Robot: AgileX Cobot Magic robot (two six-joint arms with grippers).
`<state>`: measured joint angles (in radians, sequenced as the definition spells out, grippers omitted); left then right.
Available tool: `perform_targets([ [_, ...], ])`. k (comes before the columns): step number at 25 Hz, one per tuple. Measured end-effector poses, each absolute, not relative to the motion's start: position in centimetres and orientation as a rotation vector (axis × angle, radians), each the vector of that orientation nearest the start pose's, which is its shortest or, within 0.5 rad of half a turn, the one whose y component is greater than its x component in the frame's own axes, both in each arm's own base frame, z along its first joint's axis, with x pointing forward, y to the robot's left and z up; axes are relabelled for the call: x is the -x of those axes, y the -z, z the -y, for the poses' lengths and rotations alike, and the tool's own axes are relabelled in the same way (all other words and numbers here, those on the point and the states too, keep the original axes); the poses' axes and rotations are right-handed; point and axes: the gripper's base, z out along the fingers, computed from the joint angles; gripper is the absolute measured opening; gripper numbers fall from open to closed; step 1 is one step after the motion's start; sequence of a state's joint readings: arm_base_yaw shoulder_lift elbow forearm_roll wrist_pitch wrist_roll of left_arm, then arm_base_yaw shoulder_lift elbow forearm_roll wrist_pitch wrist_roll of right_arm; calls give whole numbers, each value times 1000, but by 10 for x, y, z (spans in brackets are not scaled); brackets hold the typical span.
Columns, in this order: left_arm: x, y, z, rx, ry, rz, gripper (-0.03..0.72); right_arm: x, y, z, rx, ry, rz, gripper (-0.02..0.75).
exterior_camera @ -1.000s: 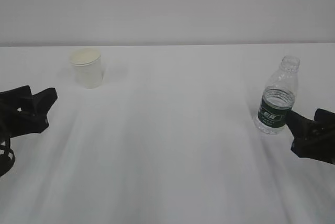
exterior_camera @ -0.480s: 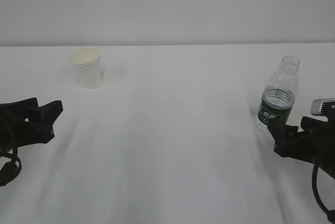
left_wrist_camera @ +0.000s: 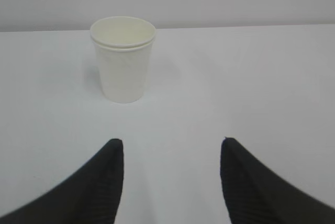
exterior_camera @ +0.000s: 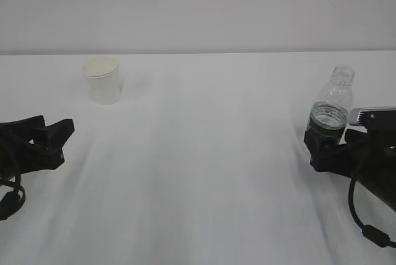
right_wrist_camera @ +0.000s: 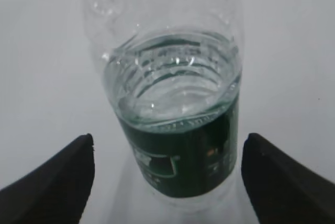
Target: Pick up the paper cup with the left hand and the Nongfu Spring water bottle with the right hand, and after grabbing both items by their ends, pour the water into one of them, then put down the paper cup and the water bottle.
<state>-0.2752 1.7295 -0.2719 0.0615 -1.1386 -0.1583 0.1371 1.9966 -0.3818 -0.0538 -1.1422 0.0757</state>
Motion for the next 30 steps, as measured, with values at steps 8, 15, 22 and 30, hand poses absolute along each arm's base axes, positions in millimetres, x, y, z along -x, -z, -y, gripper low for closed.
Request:
perform_targets([
  [8, -232, -133, 71, -169, 340, -1808, 417, -280, -87, -43, 113, -168, -1905, 664],
  [15, -232, -133, 71, -169, 340, -1808, 416, -289, -90, -42, 95, -157, -1873, 663],
  [22, -232, -133, 71, -171, 339, -1807, 416, -297, -74, -43, 93, -154, -1905, 663],
  [30, -232, -134, 71, -171, 339, -1806, 415, -305, -76, -44, 91, -152, -1884, 662],
])
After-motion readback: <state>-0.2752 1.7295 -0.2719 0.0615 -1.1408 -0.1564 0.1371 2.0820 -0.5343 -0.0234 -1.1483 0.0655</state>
